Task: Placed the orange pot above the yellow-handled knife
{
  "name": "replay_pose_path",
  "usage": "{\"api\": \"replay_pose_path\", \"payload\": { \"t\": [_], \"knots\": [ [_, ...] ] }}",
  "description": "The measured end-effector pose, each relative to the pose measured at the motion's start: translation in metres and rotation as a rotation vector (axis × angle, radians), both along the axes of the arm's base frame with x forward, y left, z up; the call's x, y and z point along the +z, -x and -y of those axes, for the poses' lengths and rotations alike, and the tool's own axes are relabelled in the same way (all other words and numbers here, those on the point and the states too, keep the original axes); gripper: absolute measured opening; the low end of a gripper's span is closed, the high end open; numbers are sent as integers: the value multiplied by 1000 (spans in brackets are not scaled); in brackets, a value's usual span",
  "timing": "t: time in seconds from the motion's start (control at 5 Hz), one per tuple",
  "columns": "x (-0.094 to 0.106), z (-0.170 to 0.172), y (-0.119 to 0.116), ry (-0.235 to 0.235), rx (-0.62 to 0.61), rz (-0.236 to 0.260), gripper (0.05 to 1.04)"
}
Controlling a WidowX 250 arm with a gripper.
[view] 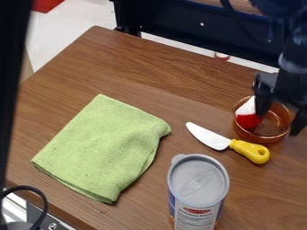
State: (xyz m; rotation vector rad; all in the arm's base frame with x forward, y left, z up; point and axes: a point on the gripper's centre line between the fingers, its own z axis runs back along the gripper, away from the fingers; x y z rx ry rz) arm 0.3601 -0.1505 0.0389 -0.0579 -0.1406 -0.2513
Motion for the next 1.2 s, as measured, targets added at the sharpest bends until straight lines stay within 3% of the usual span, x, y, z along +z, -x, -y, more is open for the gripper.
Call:
{"api": "replay_pose_path", "payload": {
  "t": [0.4,0.6,0.8,1.0,1.2],
  "knots": [
    [21,-32,10,35,117,13,999],
    [12,-68,20,-90,305,-19,999],
    [13,-103,34,-146,388,-48,999],
    [8,-143,39,-169,510,-34,999],
    [16,-179,35,-123,617,40,999]
  ]
}}
